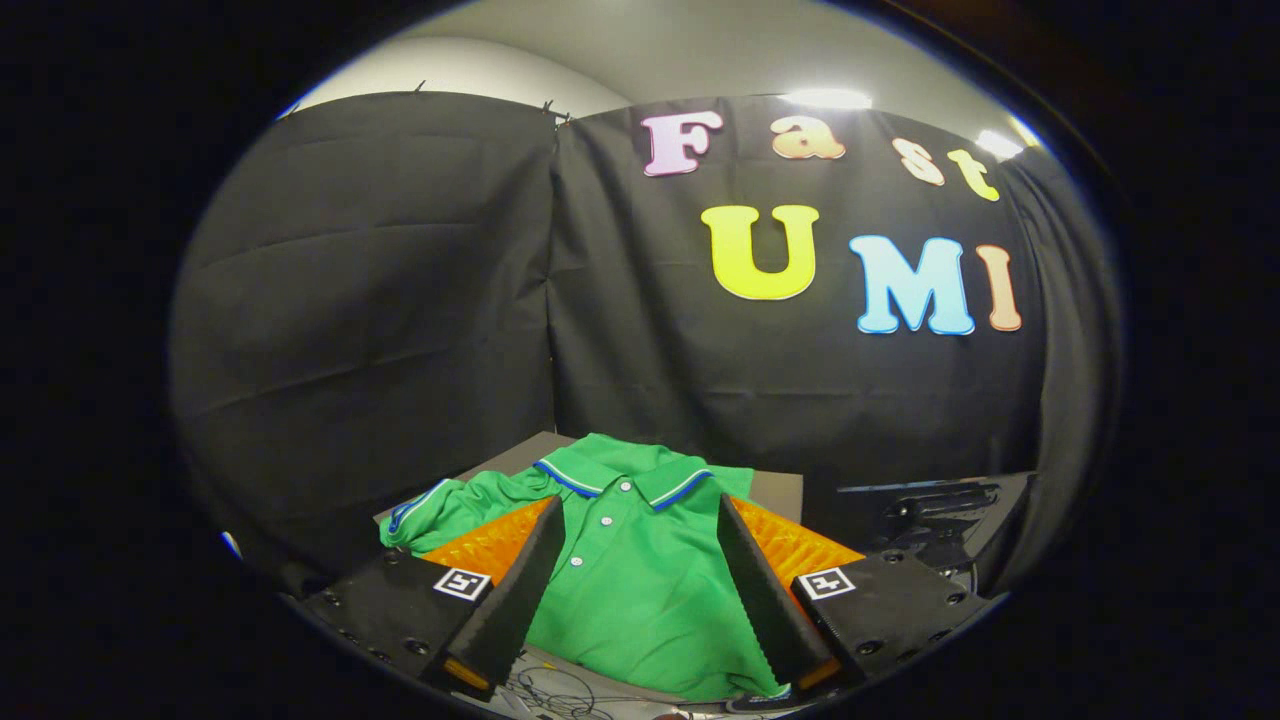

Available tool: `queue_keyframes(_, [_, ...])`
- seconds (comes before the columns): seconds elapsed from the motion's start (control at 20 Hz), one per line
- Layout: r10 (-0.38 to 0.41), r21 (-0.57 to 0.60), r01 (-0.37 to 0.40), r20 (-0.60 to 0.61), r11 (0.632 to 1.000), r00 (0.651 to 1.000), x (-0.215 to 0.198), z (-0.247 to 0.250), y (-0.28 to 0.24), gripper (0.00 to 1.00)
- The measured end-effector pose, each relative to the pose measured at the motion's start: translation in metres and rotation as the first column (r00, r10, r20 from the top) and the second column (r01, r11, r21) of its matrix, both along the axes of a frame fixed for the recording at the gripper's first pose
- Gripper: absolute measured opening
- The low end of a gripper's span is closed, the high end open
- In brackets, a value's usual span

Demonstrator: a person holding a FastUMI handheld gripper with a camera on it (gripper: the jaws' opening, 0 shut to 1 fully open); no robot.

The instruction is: Put the clothes into the washing machine and then close the washing machine lid.

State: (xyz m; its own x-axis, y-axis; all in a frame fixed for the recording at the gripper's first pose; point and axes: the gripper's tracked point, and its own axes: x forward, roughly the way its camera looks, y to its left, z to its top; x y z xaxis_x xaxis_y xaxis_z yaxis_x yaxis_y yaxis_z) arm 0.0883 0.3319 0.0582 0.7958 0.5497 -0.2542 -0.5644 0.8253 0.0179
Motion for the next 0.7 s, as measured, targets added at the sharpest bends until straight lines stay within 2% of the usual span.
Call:
queue_keyframes(0.3, [0.033,-0.062,-0.041,-0.124,0.997,0.992,0.017,-0.027,0.039,0.96])
queue_keyframes(0.7, [0.032,-0.148,-0.072,-0.255,0.986,0.966,0.037,-0.06,0.065,0.96])
